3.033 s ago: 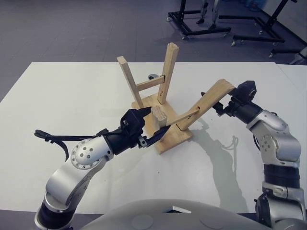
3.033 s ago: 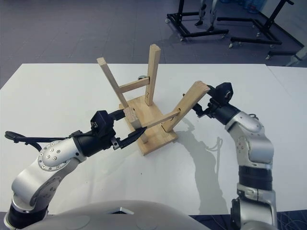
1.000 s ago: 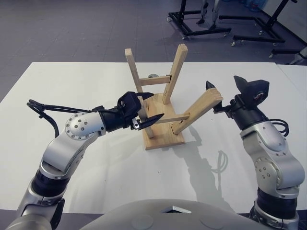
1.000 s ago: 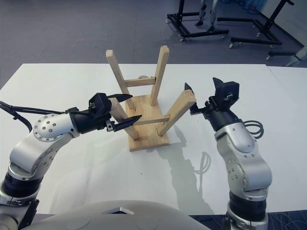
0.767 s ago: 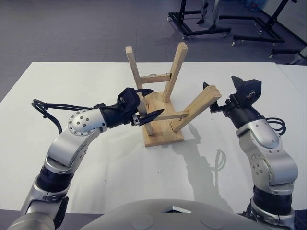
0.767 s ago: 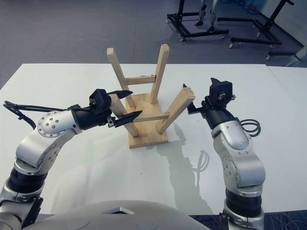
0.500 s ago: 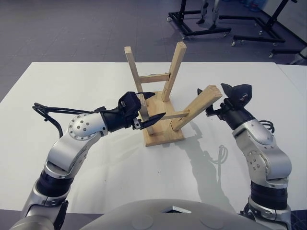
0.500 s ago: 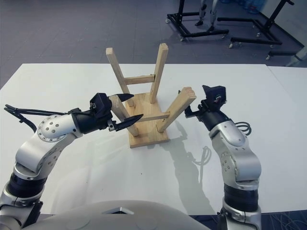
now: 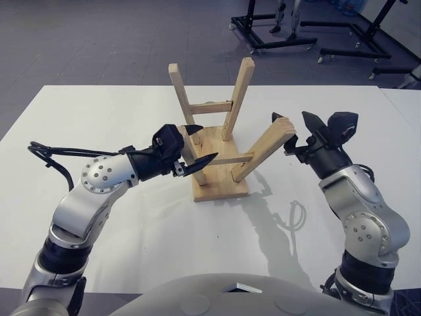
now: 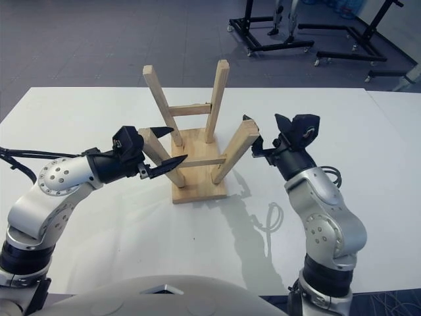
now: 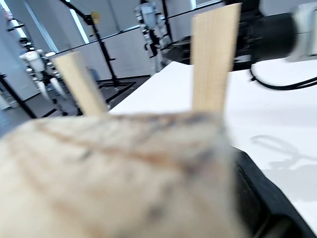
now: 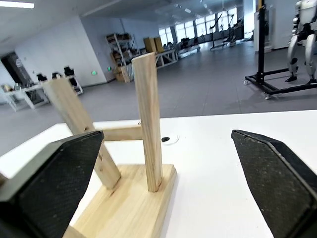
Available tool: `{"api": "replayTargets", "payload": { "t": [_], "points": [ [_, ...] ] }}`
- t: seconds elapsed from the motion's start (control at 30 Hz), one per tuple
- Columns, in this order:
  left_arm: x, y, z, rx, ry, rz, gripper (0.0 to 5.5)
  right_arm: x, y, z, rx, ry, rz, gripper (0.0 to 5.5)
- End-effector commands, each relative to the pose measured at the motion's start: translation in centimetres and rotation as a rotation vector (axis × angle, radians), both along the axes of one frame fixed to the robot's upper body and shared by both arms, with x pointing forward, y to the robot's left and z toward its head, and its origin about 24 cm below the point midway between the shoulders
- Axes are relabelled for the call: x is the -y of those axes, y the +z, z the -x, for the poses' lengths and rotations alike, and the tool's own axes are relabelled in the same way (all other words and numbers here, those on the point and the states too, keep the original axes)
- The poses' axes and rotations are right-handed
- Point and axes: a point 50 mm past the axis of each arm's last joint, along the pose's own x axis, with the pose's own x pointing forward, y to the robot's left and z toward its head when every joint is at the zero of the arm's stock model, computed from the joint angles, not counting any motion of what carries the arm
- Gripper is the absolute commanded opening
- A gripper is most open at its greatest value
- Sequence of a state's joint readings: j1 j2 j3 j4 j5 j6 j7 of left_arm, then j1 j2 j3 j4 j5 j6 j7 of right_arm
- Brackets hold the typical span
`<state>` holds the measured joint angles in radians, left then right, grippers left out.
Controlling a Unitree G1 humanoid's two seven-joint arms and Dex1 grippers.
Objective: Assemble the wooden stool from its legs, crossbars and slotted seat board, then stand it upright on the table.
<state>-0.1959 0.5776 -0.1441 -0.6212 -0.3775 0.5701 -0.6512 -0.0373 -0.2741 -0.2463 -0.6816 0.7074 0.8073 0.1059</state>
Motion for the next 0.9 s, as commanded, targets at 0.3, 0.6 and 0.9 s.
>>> {"api": "replayTargets", "payload": {
  "t": [0.3,0.6,0.9],
  "points": [
    [2.3,-1.3,0.1,-0.049,-0.132,0.001,3.48,-0.2,0.0,-1.9,0.036,0.026,0.099,4.79],
    [0.0,-0.2,-0.2,0.010,-0.072,-0.045,3.48,4.0,-1.6,-2.5,0.045,-0.177,0.159,4.79],
    [0.4,2.8,-0.2,0.069,-0.107,0.113,3.48,4.2,1.2,-3.8,0.221,-0.292,0.154,4.79]
  ]
}}
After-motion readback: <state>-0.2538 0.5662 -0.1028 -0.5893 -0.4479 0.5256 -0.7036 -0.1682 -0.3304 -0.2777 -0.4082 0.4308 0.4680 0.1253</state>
